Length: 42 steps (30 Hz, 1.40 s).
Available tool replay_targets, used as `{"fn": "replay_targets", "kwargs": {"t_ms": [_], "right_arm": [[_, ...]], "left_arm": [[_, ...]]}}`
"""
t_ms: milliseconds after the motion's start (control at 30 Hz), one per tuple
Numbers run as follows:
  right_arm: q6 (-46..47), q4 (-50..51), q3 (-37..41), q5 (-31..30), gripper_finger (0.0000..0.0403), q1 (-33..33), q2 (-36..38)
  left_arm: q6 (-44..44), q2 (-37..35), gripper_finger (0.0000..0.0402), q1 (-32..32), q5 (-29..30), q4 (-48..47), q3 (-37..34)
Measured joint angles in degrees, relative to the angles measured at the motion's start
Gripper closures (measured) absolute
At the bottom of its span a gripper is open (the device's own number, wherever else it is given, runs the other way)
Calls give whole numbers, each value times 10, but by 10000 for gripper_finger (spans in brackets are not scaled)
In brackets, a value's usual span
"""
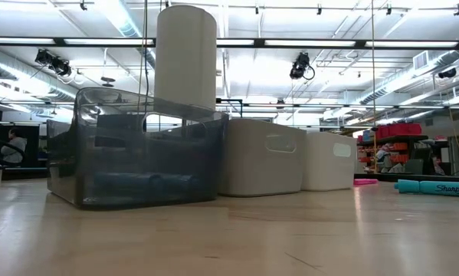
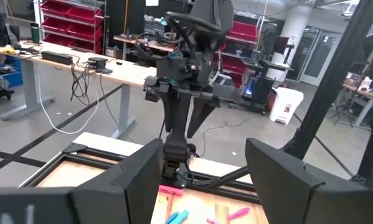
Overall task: Pick & Place Markers
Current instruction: Put the blue highlighter into the black bin
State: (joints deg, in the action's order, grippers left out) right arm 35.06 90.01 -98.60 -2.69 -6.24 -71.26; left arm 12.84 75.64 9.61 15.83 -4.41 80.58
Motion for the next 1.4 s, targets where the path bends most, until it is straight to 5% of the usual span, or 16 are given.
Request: {"fn": "replay_targets", "kwargs": {"t_ms": [600,1400], "right_arm": [[66,-54,349,27,182,-7,77],[200,-232,548,73,182,-150,21]], "left_arm": [[0,0,166,0,-7,-1,0],[0,0,166,0,-7,-1,0]]}}
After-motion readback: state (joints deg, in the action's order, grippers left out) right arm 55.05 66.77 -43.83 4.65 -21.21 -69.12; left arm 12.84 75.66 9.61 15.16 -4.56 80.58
